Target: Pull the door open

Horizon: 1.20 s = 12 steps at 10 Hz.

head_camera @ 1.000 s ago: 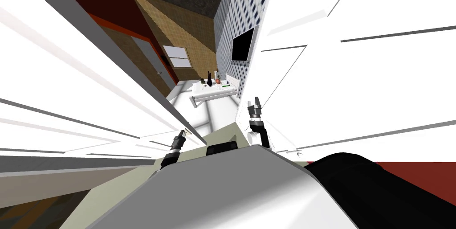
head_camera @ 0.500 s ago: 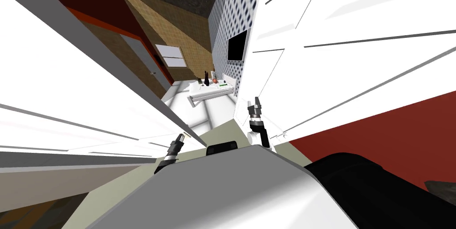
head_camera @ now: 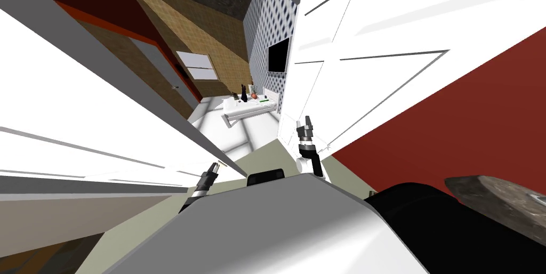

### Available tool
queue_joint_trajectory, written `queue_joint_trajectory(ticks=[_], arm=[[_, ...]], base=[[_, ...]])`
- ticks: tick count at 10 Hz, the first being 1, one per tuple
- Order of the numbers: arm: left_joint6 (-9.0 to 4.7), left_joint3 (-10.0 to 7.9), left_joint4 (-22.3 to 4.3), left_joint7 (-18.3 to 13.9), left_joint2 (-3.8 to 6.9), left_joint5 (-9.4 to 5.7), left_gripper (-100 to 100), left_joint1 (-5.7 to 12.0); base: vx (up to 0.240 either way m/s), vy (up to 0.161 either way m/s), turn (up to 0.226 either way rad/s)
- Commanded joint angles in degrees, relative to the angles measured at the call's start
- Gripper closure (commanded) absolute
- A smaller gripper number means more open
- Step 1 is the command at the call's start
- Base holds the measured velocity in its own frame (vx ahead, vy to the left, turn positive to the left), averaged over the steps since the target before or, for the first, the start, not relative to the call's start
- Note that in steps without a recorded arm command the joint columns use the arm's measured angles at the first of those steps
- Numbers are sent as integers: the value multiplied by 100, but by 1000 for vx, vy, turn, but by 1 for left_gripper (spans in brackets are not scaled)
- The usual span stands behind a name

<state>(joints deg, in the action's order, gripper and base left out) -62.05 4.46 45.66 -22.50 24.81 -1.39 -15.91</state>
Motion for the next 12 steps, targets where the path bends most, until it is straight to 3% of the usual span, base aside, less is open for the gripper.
queue_joint_trajectory(ticks=[1,5,6,7,12], arm=[[-194,49,-116,-45,37,27,100,-41],[-564,123,-278,-161,180,67,100,-155],[-526,142,-309,-130,121,80,100,-92],[-389,226,-285,-32,66,4,100,-1],[13,424,-185,255,-71,-240,100,302]], base=[[-209,105,-157],[-227,86,-155],[-110,25,-30],[-161,45,-86],[-237,71,-110]])
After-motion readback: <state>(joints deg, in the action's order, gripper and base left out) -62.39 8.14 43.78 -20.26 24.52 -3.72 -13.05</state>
